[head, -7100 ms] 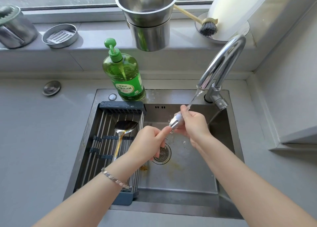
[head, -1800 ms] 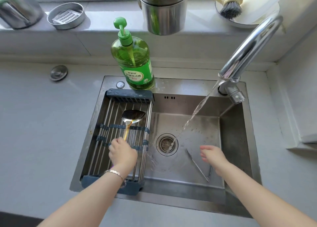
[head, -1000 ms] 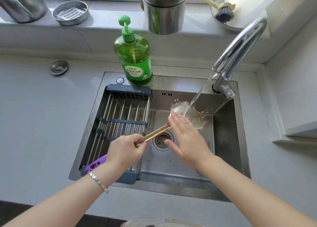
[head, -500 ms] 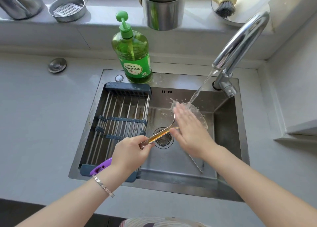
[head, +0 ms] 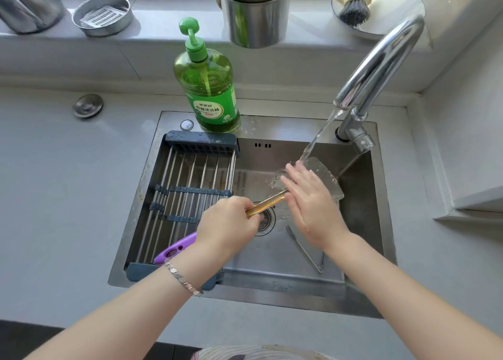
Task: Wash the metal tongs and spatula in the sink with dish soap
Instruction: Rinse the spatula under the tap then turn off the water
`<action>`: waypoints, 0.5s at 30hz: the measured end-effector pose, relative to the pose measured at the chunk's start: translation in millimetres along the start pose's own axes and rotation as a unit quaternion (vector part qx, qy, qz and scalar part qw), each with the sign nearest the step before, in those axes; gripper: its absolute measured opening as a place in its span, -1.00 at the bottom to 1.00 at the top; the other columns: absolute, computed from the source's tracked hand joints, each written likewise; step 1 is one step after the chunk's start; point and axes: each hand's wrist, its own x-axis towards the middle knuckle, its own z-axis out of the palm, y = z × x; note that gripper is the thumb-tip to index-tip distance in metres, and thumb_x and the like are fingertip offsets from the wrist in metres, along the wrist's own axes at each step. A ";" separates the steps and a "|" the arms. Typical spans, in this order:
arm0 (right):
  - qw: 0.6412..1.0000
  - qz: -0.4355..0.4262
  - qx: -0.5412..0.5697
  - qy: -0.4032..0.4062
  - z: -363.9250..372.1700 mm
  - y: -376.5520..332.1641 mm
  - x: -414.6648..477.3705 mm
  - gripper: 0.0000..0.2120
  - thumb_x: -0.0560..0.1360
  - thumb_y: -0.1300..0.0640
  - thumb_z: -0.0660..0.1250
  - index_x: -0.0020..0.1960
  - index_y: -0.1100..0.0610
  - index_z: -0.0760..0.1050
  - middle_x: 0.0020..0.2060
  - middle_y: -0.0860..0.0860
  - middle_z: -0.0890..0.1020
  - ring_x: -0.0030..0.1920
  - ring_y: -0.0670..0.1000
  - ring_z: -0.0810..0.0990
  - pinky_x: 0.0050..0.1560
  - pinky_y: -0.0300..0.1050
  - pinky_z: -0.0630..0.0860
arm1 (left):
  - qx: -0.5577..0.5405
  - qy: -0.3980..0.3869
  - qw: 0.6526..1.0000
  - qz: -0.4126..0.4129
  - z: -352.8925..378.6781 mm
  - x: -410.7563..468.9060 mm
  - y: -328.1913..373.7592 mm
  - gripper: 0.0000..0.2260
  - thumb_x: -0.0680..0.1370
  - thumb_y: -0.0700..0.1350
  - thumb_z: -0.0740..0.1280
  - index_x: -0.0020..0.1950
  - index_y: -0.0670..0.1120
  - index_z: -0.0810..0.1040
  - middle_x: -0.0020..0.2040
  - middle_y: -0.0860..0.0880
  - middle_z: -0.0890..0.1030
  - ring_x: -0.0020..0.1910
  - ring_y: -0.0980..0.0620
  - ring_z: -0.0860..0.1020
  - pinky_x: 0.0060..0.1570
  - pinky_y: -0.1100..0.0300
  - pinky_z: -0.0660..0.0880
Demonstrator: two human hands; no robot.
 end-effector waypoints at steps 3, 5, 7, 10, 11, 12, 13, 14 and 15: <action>0.995 -0.096 0.000 0.024 9.6 -12.8 -19.4 -0.61 0.60 0.13 0.05 0.27 0.30 0.47 0.27 0.19 0.50 0.34 0.13 0.34 0.39 -0.01 0.22 | -0.024 0.012 1.000 0.005 -5.4 7.6 11.3 -0.81 0.51 0.06 0.29 -0.10 -0.01 0.64 -0.22 -0.04 0.65 -0.15 -0.10 0.59 -0.18 0.14 0.47; 0.991 -0.125 -0.006 0.050 6.4 -8.1 -19.3 -0.61 0.44 0.27 0.14 0.25 0.23 0.46 0.21 0.18 0.54 0.27 0.13 0.38 0.32 0.00 0.30 | -0.019 0.014 1.000 0.018 -7.1 10.6 17.4 -0.81 0.50 0.04 0.28 -0.11 -0.01 0.64 -0.22 -0.04 0.65 -0.15 -0.10 0.59 -0.20 0.15 0.45; 0.992 -0.085 -0.031 0.090 -2.3 6.3 -9.3 -0.58 0.31 0.29 0.11 0.14 0.11 0.42 0.10 0.12 0.58 0.18 0.09 0.41 0.19 -0.04 0.29 | -0.006 0.015 0.999 0.027 -8.7 11.4 22.6 -0.82 0.50 0.01 0.28 -0.12 -0.01 0.64 -0.22 -0.05 0.64 -0.15 -0.12 0.58 -0.20 0.14 0.45; 0.989 -0.016 -0.036 0.140 -9.6 7.7 -4.0 -0.59 0.27 0.28 0.09 0.06 0.10 0.50 0.09 0.01 0.48 0.15 0.05 0.40 0.10 -0.06 0.22 | -0.013 0.022 0.999 0.030 -10.7 13.5 28.2 -0.84 0.50 -0.01 0.28 -0.10 -0.01 0.64 -0.24 -0.05 0.63 -0.18 -0.12 0.58 -0.20 0.13 0.47; 0.988 -0.033 -0.044 0.142 -6.5 2.1 -5.7 -0.57 0.27 0.28 0.09 0.05 0.13 0.54 0.08 -0.01 0.46 0.14 0.04 0.40 0.08 -0.06 0.21 | -0.016 0.025 0.999 0.031 -10.8 14.2 30.0 -0.84 0.50 -0.01 0.28 -0.11 -0.01 0.64 -0.24 -0.05 0.64 -0.18 -0.12 0.58 -0.20 0.12 0.48; 0.987 -0.069 -0.052 0.133 -2.4 -4.3 -9.3 -0.56 0.27 0.29 0.10 0.06 0.15 0.57 0.07 -0.01 0.49 0.12 0.03 0.41 0.06 -0.06 0.21 | -0.018 0.025 0.999 0.034 -10.1 14.3 31.6 -0.84 0.50 -0.03 0.28 -0.11 -0.02 0.64 -0.23 -0.06 0.64 -0.17 -0.12 0.58 -0.19 0.12 0.49; 0.985 -0.108 -0.061 0.119 -0.4 -9.7 -12.5 -0.56 0.27 0.30 0.11 0.06 0.16 0.59 0.04 0.00 0.55 0.10 0.01 0.43 0.04 -0.06 0.21 | -0.021 0.023 0.999 0.039 -9.2 14.2 32.5 -0.84 0.49 -0.04 0.27 -0.12 -0.02 0.64 -0.23 -0.06 0.65 -0.16 -0.12 0.58 -0.19 0.12 0.50; 0.983 -0.127 -0.070 0.110 -0.9 -10.2 -13.0 -0.57 0.28 0.30 0.11 0.05 0.16 0.60 0.00 0.02 0.60 0.08 0.00 0.44 0.04 -0.07 0.22 | -0.021 0.019 0.999 0.042 -8.2 13.8 33.1 -0.83 0.49 -0.04 0.27 -0.12 -0.03 0.64 -0.22 -0.07 0.65 -0.15 -0.13 0.59 -0.19 0.11 0.51; 0.985 -0.118 -0.074 0.106 -3.4 -5.6 -10.8 -0.57 0.28 0.29 0.10 0.03 0.15 0.61 -0.02 0.02 0.63 0.07 -0.01 0.45 0.03 -0.07 0.21 | -0.020 0.014 0.999 0.042 -7.9 13.1 32.8 -0.83 0.49 -0.03 0.27 -0.12 -0.03 0.64 -0.22 -0.07 0.65 -0.15 -0.13 0.59 -0.18 0.11 0.51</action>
